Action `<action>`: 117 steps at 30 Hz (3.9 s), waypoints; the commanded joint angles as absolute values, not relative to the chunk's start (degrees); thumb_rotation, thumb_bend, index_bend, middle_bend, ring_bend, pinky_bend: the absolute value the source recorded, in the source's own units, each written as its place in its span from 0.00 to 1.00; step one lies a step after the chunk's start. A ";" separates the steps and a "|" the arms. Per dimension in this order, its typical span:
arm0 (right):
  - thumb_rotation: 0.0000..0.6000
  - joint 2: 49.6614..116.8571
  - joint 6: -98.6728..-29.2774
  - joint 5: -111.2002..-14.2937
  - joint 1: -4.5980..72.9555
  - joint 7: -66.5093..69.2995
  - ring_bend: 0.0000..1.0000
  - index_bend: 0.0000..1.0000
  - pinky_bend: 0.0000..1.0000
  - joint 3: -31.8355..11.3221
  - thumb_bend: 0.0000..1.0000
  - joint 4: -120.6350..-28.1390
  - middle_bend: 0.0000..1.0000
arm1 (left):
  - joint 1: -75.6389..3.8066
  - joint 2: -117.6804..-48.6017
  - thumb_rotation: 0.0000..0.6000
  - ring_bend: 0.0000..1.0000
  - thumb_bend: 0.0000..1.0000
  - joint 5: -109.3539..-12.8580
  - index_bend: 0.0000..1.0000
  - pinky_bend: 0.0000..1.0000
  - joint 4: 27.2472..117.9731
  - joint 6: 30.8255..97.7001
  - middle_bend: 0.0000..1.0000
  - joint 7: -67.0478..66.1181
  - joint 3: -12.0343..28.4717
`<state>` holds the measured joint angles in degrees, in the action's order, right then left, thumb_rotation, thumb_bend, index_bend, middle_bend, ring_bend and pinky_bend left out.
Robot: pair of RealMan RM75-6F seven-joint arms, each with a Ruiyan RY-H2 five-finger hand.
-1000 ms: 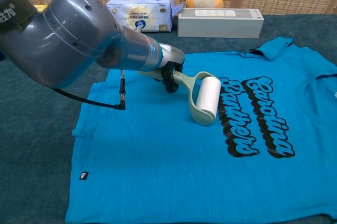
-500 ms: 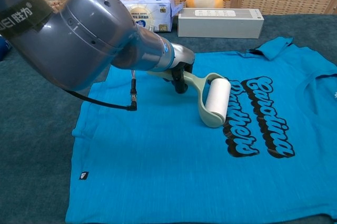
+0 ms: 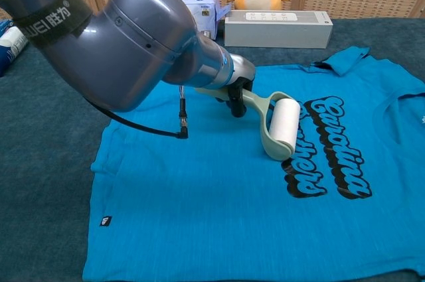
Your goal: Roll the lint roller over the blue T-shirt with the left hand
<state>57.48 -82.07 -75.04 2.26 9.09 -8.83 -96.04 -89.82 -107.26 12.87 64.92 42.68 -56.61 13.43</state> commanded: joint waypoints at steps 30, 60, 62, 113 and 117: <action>1.00 57.10 -82.61 -75.20 1.96 9.66 0.00 0.10 0.00 -8.93 0.00 -96.18 0.11 | -86.78 -108.09 1.00 0.87 0.74 9.69 0.98 0.97 65.31 44.15 0.96 -58.62 15.05; 1.00 57.23 -82.90 -75.33 1.95 8.82 0.00 0.11 0.00 -8.88 0.00 -96.53 0.12 | -77.16 -99.15 1.00 0.87 0.73 5.01 0.98 0.97 72.12 44.89 0.96 -54.27 9.99; 1.00 57.25 -82.85 -75.32 1.98 8.76 0.00 0.11 0.00 -8.87 0.00 -96.52 0.12 | -76.58 -98.58 1.00 0.87 0.73 4.73 0.98 0.97 72.44 44.80 0.96 -53.86 9.64; 1.00 57.36 -83.62 -76.36 1.83 7.72 0.00 0.10 0.00 -8.45 0.00 -97.31 0.12 | -67.96 -82.43 1.00 0.00 0.40 -10.80 0.00 0.30 84.43 37.45 0.00 -38.41 2.28; 1.00 57.35 -83.61 -76.58 1.84 7.65 0.00 0.10 0.00 -8.33 0.00 -97.38 0.12 | -66.86 -82.99 1.00 0.00 0.25 -15.48 0.00 0.27 85.80 43.51 0.00 -37.38 1.95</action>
<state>57.35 -83.61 -76.57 1.83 7.66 -8.34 -97.38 -67.44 -82.73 -12.49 84.78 39.81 -38.17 2.48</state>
